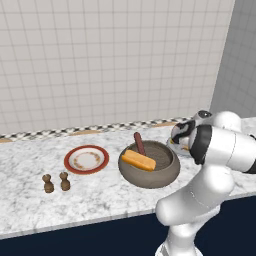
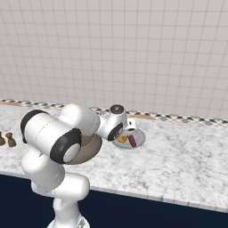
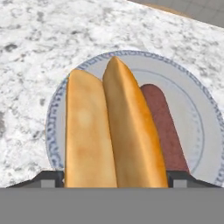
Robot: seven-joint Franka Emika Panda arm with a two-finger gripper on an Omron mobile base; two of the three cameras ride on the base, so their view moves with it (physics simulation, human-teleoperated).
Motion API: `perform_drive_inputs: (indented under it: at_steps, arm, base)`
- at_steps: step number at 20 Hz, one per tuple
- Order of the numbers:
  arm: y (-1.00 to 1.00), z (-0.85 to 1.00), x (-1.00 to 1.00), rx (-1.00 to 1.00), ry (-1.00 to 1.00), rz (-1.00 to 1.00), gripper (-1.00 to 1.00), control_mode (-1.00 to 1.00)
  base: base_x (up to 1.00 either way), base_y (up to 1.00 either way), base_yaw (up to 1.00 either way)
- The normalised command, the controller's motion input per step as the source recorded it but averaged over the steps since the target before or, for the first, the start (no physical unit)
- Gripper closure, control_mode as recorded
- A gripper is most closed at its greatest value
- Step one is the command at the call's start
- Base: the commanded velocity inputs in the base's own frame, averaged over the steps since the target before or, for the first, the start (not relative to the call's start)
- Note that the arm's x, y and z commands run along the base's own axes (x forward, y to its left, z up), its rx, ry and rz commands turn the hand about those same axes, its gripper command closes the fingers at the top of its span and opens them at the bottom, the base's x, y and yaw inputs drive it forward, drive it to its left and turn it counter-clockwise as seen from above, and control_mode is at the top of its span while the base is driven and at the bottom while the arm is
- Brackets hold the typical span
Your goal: Place one bun and one sausage from the bowl on each plate.
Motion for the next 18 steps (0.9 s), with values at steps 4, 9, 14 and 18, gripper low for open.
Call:
perform_drive_inputs:
  at_steps: [4, 9, 14, 18]
  arm:
    - [-0.09, 0.1, 0.03, 0.0, 0.0, 0.0, -1.0, -1.0]
    - [0.0, 0.54, 0.0, 0.0, 0.0, 0.0, -1.0, -1.0]
    - [0.18, 0.92, -0.45, 0.0, 0.0, 0.0, -1.0, -1.0]
    - [0.81, 0.81, -0.82, 0.0, 0.16, 0.0, -1.0, -1.0]
  base:
    - [0.0, 0.0, 0.0]
    - [0.0, 0.0, 0.0]
    - [0.0, 0.0, 0.0]
    - [0.0, 0.0, 0.0]
